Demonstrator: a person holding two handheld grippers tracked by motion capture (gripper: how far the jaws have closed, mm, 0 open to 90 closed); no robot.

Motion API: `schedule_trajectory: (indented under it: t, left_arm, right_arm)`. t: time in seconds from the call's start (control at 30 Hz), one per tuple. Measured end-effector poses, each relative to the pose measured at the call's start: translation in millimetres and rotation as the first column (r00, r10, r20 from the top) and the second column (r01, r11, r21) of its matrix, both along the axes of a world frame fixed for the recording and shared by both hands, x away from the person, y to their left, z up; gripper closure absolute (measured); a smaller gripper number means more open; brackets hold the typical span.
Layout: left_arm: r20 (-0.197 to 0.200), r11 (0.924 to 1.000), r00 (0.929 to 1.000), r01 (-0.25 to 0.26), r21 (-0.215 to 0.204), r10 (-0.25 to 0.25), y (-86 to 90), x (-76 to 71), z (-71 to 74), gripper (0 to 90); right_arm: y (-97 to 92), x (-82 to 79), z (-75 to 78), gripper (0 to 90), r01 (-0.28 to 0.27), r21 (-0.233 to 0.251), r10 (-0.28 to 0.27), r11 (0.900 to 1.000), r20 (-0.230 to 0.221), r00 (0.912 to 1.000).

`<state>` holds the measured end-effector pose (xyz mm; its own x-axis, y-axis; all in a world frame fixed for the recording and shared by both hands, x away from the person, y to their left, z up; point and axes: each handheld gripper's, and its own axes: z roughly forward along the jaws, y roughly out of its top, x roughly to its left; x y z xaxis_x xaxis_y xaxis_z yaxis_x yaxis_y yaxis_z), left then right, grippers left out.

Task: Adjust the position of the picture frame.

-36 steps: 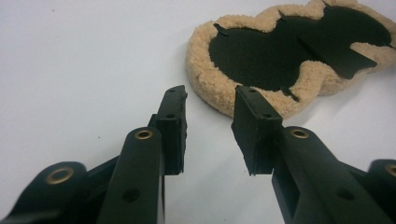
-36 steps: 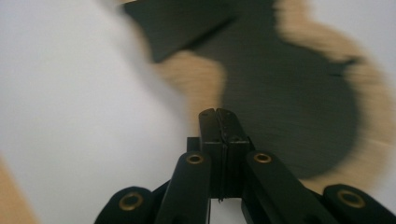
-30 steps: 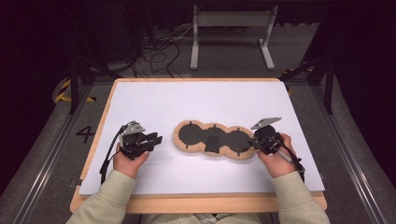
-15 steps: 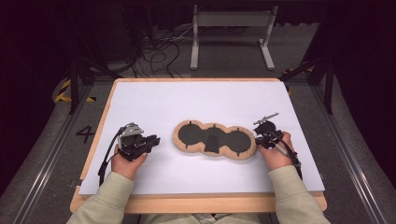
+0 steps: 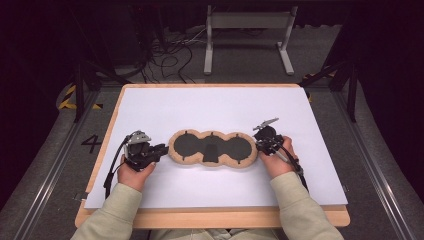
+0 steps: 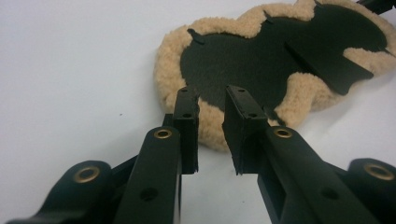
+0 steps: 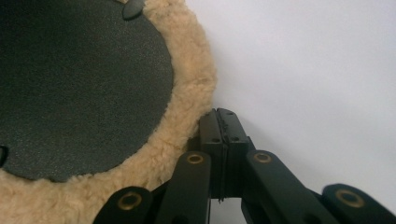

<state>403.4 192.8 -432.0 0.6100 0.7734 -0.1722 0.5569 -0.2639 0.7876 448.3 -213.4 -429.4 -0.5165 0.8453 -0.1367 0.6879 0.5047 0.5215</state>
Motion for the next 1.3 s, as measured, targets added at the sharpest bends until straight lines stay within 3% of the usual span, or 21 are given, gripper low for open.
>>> schedule_trajectory:
  t: [0.13, 0.23, 0.3, 0.33, 0.43, 0.5, 0.57, 0.67, 0.87, 1.0, 1.1, 1.17, 1.3]
  left_arm:
    - [-0.011, 0.9997, 0.9996, -0.025, -0.004, 0.025, 3.8, 2.0, -0.9, 77.1]
    - [-0.024, 0.9954, 0.9955, -0.091, 0.030, 0.092, 8.3, 9.7, -4.8, 81.4]
    - [-0.036, 0.9943, 0.9942, -0.100, 0.036, 0.102, 9.9, 13.4, -6.4, 85.9]
    - [-0.059, 0.9914, 0.9904, -0.122, 0.046, 0.125, 10.8, 19.1, -10.8, 85.9]
    - [-0.104, 0.9904, 0.9869, -0.115, 0.076, 0.123, 12.0, 28.0, -18.0, 89.9]
    - [-0.153, 0.9936, 0.9835, -0.087, 0.071, 0.097, 10.1, 31.2, -22.2, 90.0]
    - [-0.170, 0.9970, 0.9838, -0.047, 0.062, 0.057, 7.2, 32.3, -24.1, 90.0]
    - [-0.171, 0.9982, 0.9850, -0.015, 0.058, 0.024, 3.9, 30.8, -21.1, 90.0]
    - [-0.188, 0.9996, 0.9820, -0.014, 0.025, 0.018, 2.5, 28.6, -20.9, 90.0]
    - [-0.186, 0.9995, 0.9820, 0.032, -0.005, -0.033, 0.6, 23.4, -18.5, 90.0]
    - [-0.172, 0.9972, 0.9823, 0.074, -0.002, -0.074, -3.3, 16.6, -15.0, 90.0]
    - [-0.151, 0.9980, 0.9870, 0.060, 0.022, -0.056, -4.1, 14.5, -13.2, 89.7]
    - [-0.113, 0.9987, 0.9924, 0.051, 0.002, -0.050, -0.4, 11.1, -6.6, 83.3]
  right_arm:
    - [8.5, 1.3, -1.1, 90.0, -0.030, -0.002, 0.030, 0.9995, 0.023, 0.9993]
    - [2.1, -0.8, 4.0, 90.0, -0.036, 0.053, 0.034, 0.9979, 0.044, 0.9984]
    - [-0.4, -2.3, 7.4, 90.0, -0.037, 0.071, 0.033, 0.9968, 0.054, 0.9980]
    - [-2.9, -3.9, 11.0, 90.0, -0.044, 0.087, 0.038, 0.9953, 0.065, 0.9972]
    - [-5.4, -13.0, 22.5, 90.0, -0.089, 0.136, 0.078, 0.9868, 0.086, 0.9932]
    - [-3.9, -17.9, 28.0, 90.0, -0.116, 0.147, 0.103, 0.9822, 0.097, 0.9900]
    - [-1.9, -22.2, 32.7, 90.0, -0.133, 0.151, 0.118, 0.9796, 0.109, 0.9871]
    - [-0.3, -27.1, 37.8, 90.0, -0.160, 0.160, 0.142, 0.9740, 0.119, 0.9827]
    - [1.6, -31.7, 43.1, 90.0, -0.184, 0.171, 0.164, 0.9680, 0.121, 0.9789]
    - [5.1, -35.9, 47.5, 90.0, -0.210, 0.170, 0.191, 0.9627, 0.125, 0.9737]
    - [9.0, -39.2, 48.8, 90.0, -0.233, 0.171, 0.214, 0.9574, 0.122, 0.9692]
    - [10.9, -40.8, 49.2, 90.0, -0.243, 0.172, 0.225, 0.9546, 0.118, 0.9672]
    - [14.7, -45.0, 48.5, 90.0, -0.278, 0.174, 0.263, 0.9447, 0.107, 0.9589]
